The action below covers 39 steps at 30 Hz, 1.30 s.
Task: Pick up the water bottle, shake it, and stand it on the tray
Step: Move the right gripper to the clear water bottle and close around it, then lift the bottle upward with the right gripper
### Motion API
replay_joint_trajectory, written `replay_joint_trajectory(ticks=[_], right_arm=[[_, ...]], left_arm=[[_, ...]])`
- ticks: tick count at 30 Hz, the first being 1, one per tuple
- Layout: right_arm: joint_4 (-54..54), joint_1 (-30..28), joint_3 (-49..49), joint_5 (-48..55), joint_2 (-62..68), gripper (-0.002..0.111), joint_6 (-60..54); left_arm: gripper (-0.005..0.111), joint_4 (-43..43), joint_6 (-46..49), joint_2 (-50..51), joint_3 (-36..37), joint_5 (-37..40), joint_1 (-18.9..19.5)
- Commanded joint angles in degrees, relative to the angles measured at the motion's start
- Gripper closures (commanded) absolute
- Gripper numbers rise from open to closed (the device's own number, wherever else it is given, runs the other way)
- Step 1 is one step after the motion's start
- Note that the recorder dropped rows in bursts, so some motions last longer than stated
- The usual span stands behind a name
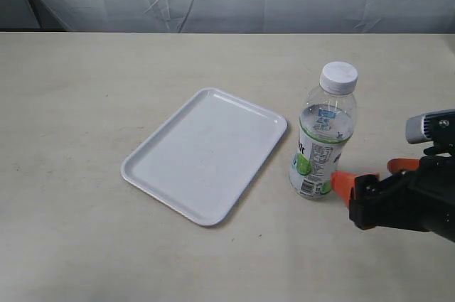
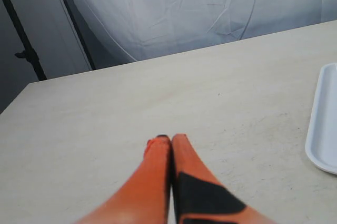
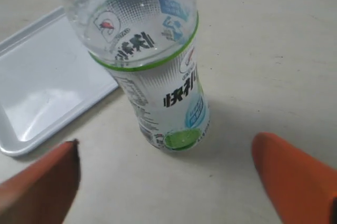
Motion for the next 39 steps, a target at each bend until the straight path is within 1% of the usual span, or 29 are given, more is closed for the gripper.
replay_joint_trajectory(ticks=[1, 7, 13, 19, 24, 33, 34, 36, 37, 39], right_arm=[[-2.4, 0.1, 0.2, -4.6, 3.5, 0.006, -0.5], [-9.1, 0.1, 0.2, -15.1, 9.6, 0.011, -0.3], [-11.6, 0.1, 0.1, -26.1, 16.5, 0.011, 0.4], [-14.7, 0.1, 0.1, -34.7, 24.0, 0.011, 2.3], [-14.9, 0.1, -0.1, -41.9, 29.4, 0.011, 2.3], [-15.1, 0.1, -6.8, -41.0, 36.9, 0.012, 4.1], [-15.1, 0.1, -7.3, -40.9, 37.4, 0.015, 5.1], [-15.1, 0.1, -7.7, -40.6, 38.2, 0.03, 5.1], [-15.1, 0.1, -7.7, -40.0, 38.2, 0.043, 5.4], [-15.1, 0.1, -7.7, -37.9, 38.2, 0.078, 6.0]], left_arm=[[0.106, -0.1, -0.2, -0.3, 0.2, -0.8, 0.0], [0.106, -0.1, -0.2, -0.3, 0.2, -0.8, 0.0], [0.106, -0.1, -0.2, -0.3, 0.2, -0.8, 0.0], [0.106, -0.1, -0.2, -0.3, 0.2, -0.8, 0.0], [0.106, -0.1, -0.2, -0.3, 0.2, -0.8, 0.0], [0.106, -0.1, -0.2, -0.3, 0.2, -0.8, 0.0], [0.106, -0.1, -0.2, -0.3, 0.2, -0.8, 0.0], [0.106, -0.1, -0.3, -0.3, 0.2, -0.8, 0.0], [0.106, -0.1, -0.3, -0.3, 0.2, -0.8, 0.0], [0.106, -0.1, -0.3, -0.3, 0.2, -0.8, 0.0]])
